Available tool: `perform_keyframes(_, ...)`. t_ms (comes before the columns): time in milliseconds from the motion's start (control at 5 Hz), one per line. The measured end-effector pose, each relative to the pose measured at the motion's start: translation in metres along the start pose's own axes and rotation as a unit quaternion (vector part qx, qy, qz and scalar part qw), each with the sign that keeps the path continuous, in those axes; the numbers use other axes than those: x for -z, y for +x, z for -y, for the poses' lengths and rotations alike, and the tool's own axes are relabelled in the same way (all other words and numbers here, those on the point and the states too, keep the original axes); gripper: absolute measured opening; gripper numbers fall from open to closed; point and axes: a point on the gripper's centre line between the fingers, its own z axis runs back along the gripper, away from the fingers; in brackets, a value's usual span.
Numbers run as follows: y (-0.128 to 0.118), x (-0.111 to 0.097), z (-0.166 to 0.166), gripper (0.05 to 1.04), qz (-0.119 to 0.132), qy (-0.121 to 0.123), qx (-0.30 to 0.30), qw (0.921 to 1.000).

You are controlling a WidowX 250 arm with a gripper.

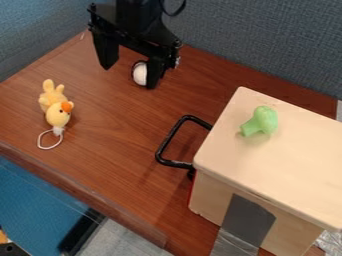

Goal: Put the broccoli to the top middle of the table

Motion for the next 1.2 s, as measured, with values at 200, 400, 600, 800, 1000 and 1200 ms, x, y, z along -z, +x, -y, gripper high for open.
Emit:
perform_keyframes(200,-0.003,0.005,0.002,1.001,-0.011,-0.002,0.000,0.9999)
perform_keyframes(400,0.010,-0.009,0.028,1.001,0.002,-0.027,0.035,0.9990)
perform_keyframes(600,0.026,-0.027,0.055,1.001,0.019,-0.061,0.064,0.9959)
perform_keyframes(800,0.038,-0.041,0.089,1.001,0.035,-0.094,0.097,0.9902)
perform_keyframes(1000,0.040,-0.035,0.118,1.001,0.018,-0.106,0.129,0.9859)
perform_keyframes(1200,0.031,-0.018,0.144,1.001,-0.012,-0.116,0.159,0.9804)
